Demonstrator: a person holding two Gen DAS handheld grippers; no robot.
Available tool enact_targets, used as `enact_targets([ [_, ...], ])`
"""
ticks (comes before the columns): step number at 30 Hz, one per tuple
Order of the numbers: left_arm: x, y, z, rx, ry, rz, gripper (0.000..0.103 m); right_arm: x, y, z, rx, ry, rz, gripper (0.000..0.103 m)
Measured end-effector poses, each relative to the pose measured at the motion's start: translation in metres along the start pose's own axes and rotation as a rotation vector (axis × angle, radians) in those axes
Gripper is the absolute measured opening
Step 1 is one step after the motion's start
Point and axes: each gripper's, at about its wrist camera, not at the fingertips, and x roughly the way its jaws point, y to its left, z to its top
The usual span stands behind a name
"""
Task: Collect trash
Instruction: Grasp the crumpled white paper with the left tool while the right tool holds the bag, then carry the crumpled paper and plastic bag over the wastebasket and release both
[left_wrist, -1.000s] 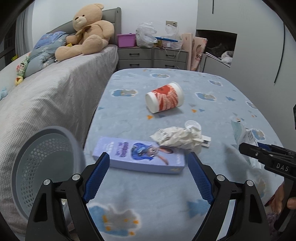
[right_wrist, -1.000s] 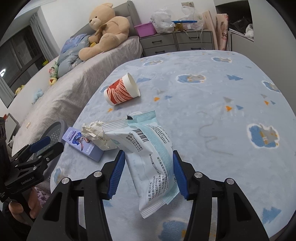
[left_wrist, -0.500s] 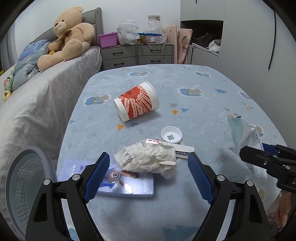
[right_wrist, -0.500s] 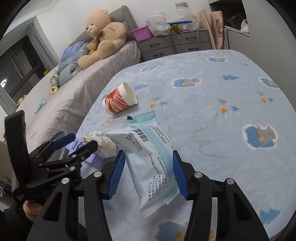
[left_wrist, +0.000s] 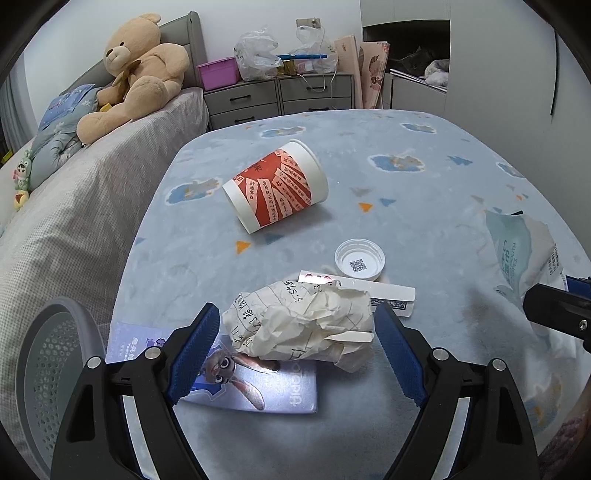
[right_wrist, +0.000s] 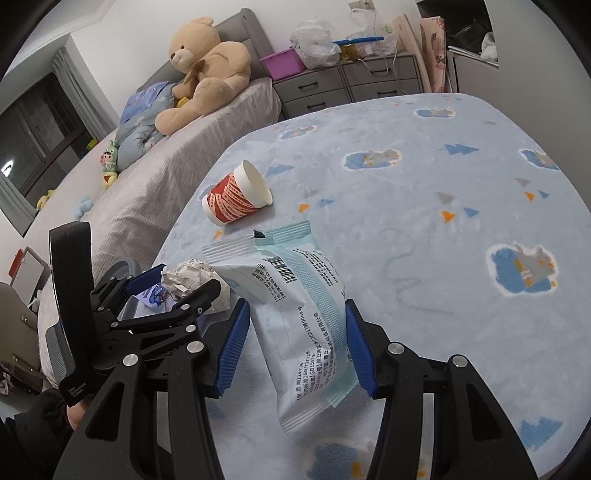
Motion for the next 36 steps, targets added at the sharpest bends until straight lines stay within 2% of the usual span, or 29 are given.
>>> enact_targets([
  [3,-0.001,-0.002,0.000,0.006,-0.011,-0.001,0.076,0.000,0.000,0.000,-0.002,0.000,-0.002,0.051],
  [4,-0.001,-0.002,0.000,0.009,-0.007,-0.009,0.066,0.000,0.000,0.000,-0.002,0.000,-0.001,0.051],
  [8,-0.002,-0.003,-0.002,0.012,-0.009,-0.023,0.060,0.000,0.000,-0.001,0.000,0.000,-0.003,0.051],
  [23,-0.049,0.016,0.001,-0.032,-0.108,-0.047,0.059,0.003,0.009,-0.003,-0.029,-0.005,-0.011,0.051],
  [28,-0.069,0.036,-0.003,-0.065,-0.147,-0.024,0.059,0.005,0.025,-0.002,-0.057,-0.006,0.001,0.050],
  [36,-0.093,0.091,-0.021,-0.158,-0.168,0.052,0.059,0.019,0.069,0.000,-0.117,0.008,0.047,0.050],
])
